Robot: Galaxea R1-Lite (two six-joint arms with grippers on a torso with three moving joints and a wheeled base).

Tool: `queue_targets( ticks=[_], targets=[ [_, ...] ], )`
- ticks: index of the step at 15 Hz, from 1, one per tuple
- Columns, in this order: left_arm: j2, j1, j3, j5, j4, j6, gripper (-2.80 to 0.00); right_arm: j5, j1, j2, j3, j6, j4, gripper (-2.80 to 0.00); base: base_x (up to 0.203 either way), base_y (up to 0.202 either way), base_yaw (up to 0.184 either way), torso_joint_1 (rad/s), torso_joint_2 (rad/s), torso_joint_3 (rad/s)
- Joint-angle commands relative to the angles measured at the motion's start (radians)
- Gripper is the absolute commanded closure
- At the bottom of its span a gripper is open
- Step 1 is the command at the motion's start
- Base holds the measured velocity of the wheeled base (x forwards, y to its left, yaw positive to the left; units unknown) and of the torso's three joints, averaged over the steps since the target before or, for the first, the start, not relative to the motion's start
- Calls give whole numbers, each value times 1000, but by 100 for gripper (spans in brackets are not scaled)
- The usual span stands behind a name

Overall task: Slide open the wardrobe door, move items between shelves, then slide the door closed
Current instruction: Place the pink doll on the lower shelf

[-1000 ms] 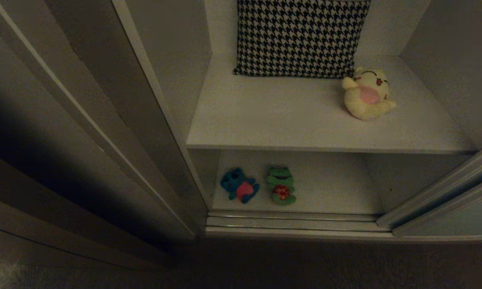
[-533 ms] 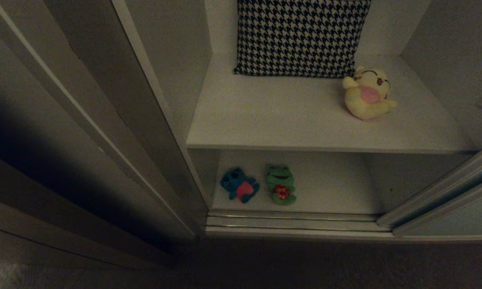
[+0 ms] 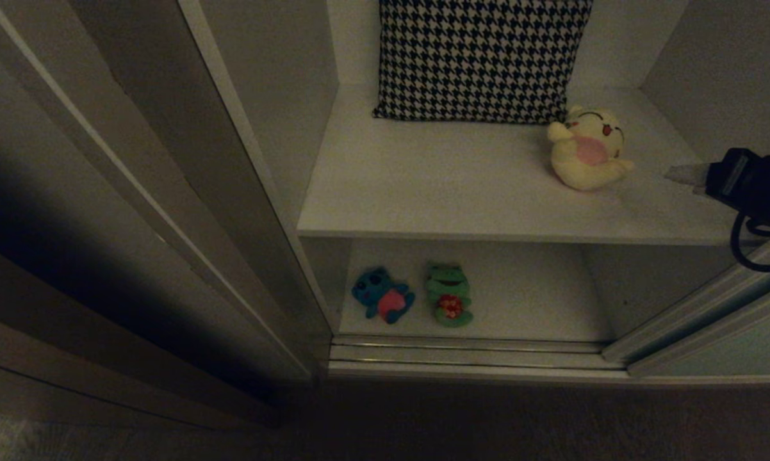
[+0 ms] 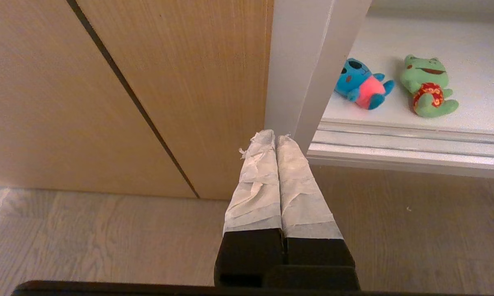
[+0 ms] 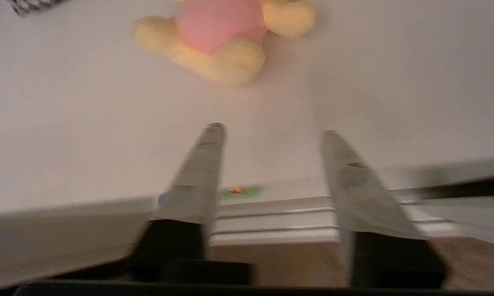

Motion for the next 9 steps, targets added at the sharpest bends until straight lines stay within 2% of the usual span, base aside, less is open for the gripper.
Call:
queue_targets(
  ticks=[1, 4, 6, 9],
  targets=[
    [1, 0, 0, 1, -1, 0, 0, 66, -2, 106, -1, 27, -88, -280, 0, 0, 0, 0, 0, 0],
    [1, 0, 0, 1, -1, 0, 0, 113, 1, 184, -34, 51, -117, -280, 0, 0, 0, 0, 0, 0],
    [1, 0, 0, 1, -1, 0, 0, 200, 2, 219, -63, 84, -138, -280, 0, 0, 0, 0, 0, 0],
    [1, 0, 0, 1, -1, 0, 0, 229, 5, 284, -83, 102, -202, -280, 0, 0, 0, 0, 0, 0]
  ],
)
